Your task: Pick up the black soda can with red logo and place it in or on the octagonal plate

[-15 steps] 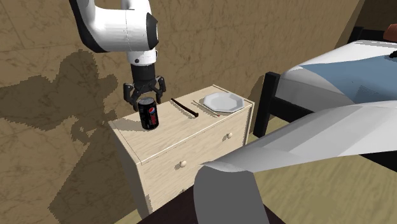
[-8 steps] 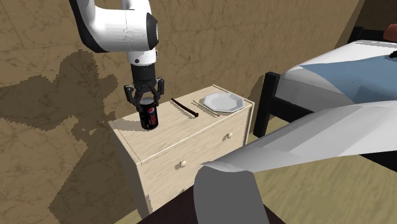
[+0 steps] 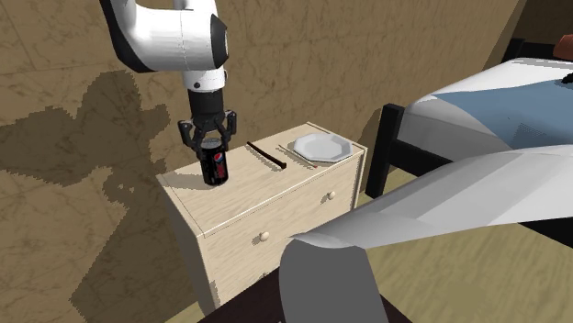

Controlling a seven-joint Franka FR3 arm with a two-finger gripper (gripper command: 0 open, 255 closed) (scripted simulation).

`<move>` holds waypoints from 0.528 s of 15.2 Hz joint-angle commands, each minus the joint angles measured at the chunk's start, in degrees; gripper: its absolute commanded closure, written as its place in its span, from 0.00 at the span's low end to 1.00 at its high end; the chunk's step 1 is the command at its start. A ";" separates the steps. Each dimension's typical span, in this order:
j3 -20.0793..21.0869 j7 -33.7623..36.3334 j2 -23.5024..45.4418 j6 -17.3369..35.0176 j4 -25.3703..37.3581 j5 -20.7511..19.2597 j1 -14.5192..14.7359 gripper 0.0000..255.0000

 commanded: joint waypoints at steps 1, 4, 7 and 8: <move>-0.21 0.23 -1.04 -1.06 0.06 -0.37 0.11 1.00; -0.52 0.70 -2.62 -2.88 0.35 -0.97 0.32 1.00; -0.79 1.16 -4.12 -4.74 0.76 -1.56 0.49 1.00; -0.87 1.31 -4.60 -5.36 0.92 -1.75 0.55 1.00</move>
